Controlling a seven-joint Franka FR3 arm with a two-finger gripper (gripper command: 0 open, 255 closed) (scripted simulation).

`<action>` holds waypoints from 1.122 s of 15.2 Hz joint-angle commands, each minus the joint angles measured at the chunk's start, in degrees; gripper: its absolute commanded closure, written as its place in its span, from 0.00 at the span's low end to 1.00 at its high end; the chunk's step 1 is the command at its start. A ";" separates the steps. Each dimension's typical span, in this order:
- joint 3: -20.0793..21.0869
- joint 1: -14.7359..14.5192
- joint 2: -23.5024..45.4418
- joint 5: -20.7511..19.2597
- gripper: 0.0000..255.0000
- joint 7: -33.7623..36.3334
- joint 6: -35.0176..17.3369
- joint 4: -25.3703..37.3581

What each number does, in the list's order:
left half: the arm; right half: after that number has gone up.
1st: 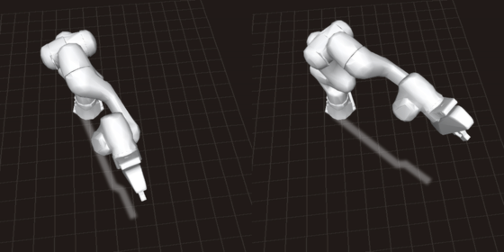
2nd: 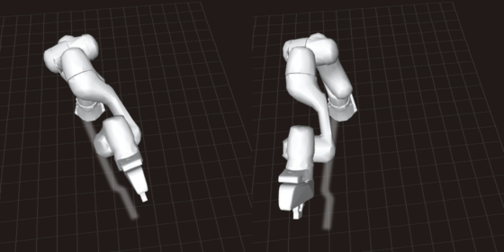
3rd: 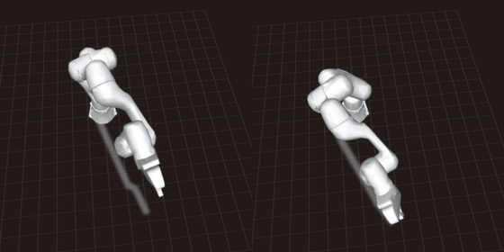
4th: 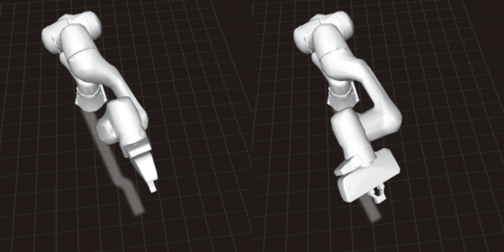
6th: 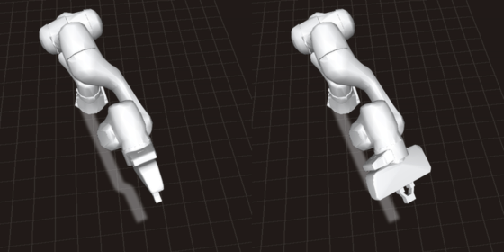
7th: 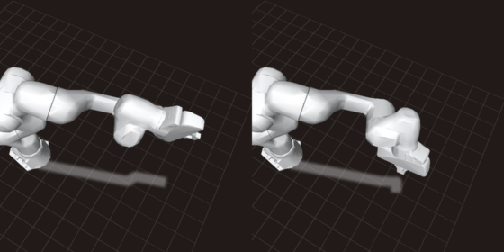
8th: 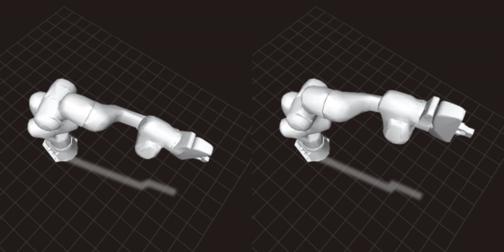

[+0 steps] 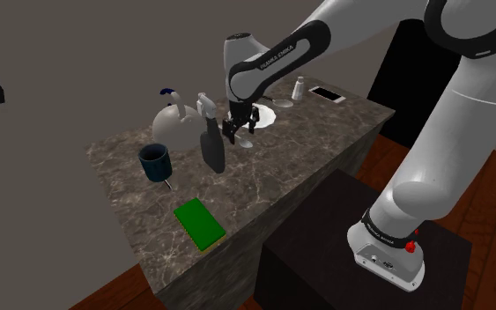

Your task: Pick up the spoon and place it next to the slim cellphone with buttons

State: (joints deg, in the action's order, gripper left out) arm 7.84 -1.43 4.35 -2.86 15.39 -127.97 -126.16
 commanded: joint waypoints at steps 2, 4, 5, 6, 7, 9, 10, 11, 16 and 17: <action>-0.03 0.01 0.42 -0.11 0.00 0.05 -0.74 -0.29; -0.03 0.01 0.42 -0.11 0.00 0.05 -0.74 -0.29; -0.03 0.01 0.42 -0.11 0.00 0.05 -0.74 -0.29; -0.03 0.01 0.42 -0.11 0.00 0.05 -0.74 -0.29; -0.03 0.01 0.42 -0.11 0.00 0.04 -0.73 -0.28; -0.03 0.01 0.42 -0.11 1.00 0.04 -0.73 -0.28; -0.03 0.01 0.42 -0.11 1.00 0.04 -0.73 -0.28; -0.03 0.01 0.42 -0.11 1.00 0.04 -0.73 -0.28; -0.03 0.02 0.42 -0.11 1.00 0.04 -0.73 -0.29; -0.03 0.02 0.41 -0.11 1.00 0.04 -0.74 -0.30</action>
State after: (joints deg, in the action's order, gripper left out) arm 7.82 -1.42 4.76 -2.96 15.43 -128.72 -126.44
